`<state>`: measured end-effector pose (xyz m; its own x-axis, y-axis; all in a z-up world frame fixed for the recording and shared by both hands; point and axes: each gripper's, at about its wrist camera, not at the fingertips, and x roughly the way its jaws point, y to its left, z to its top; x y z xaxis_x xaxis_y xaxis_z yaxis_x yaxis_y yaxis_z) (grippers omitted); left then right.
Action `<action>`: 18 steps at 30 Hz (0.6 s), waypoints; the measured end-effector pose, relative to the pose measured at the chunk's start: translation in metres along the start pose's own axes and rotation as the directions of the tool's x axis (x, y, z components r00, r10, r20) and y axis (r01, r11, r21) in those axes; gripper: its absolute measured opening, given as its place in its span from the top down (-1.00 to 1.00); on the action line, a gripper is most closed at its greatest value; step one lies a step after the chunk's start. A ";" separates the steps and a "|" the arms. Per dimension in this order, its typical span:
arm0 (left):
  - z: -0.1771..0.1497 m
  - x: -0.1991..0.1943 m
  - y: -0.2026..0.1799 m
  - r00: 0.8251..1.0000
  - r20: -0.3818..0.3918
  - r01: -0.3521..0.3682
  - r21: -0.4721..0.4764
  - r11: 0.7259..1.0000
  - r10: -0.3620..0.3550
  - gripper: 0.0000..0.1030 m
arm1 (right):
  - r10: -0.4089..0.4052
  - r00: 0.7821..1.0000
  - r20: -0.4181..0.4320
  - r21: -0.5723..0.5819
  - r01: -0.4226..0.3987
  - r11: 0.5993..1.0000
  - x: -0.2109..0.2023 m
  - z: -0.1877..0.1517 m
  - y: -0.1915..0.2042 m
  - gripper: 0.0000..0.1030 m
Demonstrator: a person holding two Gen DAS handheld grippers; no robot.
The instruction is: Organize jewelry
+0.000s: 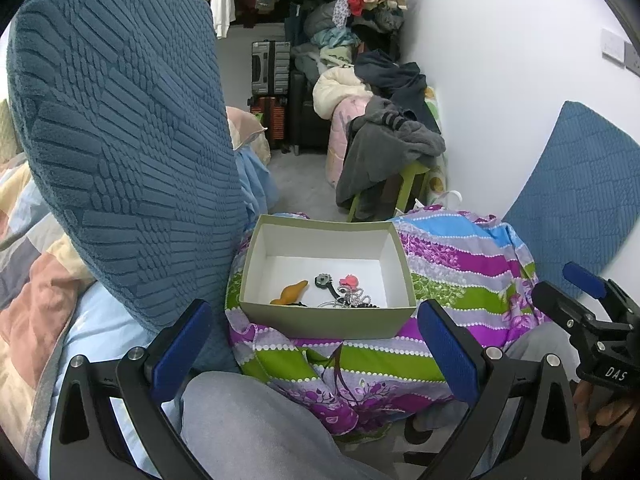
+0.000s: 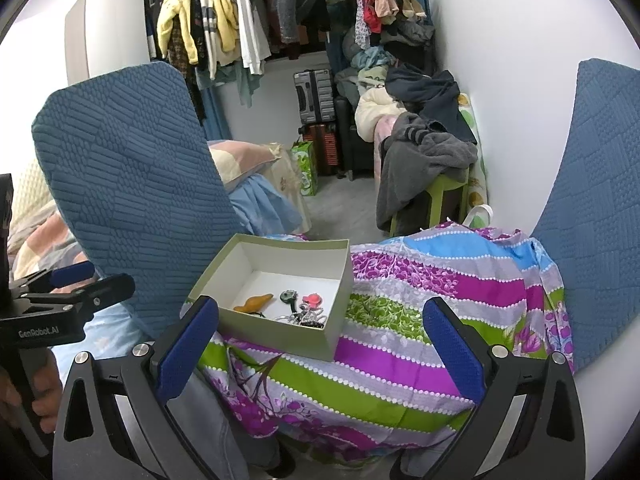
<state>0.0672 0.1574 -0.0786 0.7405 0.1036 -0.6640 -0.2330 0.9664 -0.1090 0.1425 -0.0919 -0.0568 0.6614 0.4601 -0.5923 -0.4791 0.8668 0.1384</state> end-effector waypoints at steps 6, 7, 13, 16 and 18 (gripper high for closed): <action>-0.001 -0.003 0.002 1.000 0.004 -0.002 0.002 1.000 0.002 -0.99 | 0.001 1.000 0.007 -0.005 0.000 1.000 -0.004 -0.001 0.001 -0.99; -0.001 -0.003 0.002 1.000 0.004 -0.003 0.002 1.000 0.003 -0.99 | 0.001 1.000 0.008 -0.005 -0.001 1.000 -0.005 -0.001 0.002 -0.99; -0.002 -0.004 0.003 1.000 0.004 -0.003 0.003 1.000 0.003 -0.99 | -0.001 1.000 0.007 -0.003 0.001 1.000 -0.006 -0.001 0.002 -0.99; -0.002 -0.004 0.002 1.000 0.004 -0.002 0.002 1.000 0.002 -0.99 | 0.000 1.000 0.008 -0.005 0.000 1.000 -0.005 -0.001 0.001 -0.99; -0.004 -0.006 0.002 1.000 0.005 -0.003 0.001 1.000 0.003 -0.99 | -0.001 1.000 0.008 -0.004 0.001 1.000 -0.006 -0.002 0.002 -0.99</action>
<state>0.0598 0.1577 -0.0774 0.7429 0.1077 -0.6607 -0.2348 0.9662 -0.1065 0.1366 -0.0934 -0.0549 0.6663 0.4606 -0.5864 -0.4807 0.8665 0.1343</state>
